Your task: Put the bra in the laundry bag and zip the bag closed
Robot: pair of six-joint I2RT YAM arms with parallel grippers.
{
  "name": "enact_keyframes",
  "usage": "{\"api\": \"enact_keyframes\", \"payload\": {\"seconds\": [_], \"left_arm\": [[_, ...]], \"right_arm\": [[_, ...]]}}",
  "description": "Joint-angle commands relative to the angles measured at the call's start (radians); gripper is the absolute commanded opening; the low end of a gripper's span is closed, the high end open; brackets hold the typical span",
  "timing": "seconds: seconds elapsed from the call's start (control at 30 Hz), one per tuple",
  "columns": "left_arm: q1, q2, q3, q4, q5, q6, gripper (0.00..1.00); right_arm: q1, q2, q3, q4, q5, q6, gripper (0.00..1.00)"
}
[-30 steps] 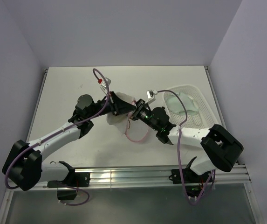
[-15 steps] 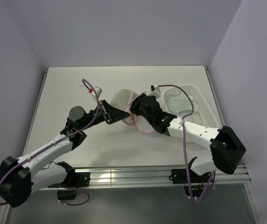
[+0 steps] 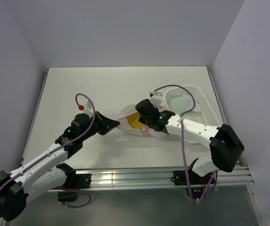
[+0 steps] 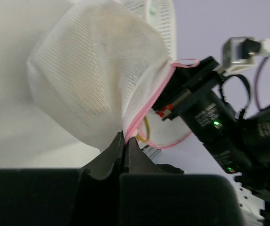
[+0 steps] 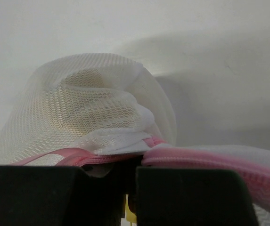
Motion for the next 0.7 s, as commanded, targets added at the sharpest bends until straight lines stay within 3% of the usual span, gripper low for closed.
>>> {"api": "enact_keyframes", "payload": {"seconds": [0.0, 0.1, 0.47, 0.67], "left_arm": [[0.004, 0.032, -0.049, -0.010, -0.056, -0.005, 0.00], [0.004, 0.081, -0.065, 0.035, -0.044, 0.002, 0.00], [0.004, 0.210, -0.062, 0.121, -0.027, 0.009, 0.00], [0.002, 0.220, -0.034, 0.115, -0.027, 0.012, 0.00]], "right_arm": [[-0.012, 0.022, 0.030, -0.137, 0.132, -0.065, 0.00], [-0.011, 0.030, 0.039, -0.157, 0.116, -0.090, 0.02], [0.017, -0.006, 0.131, -0.188, 0.004, -0.136, 0.53], [0.035, -0.035, 0.184, -0.217, -0.014, -0.140, 0.66]]}}
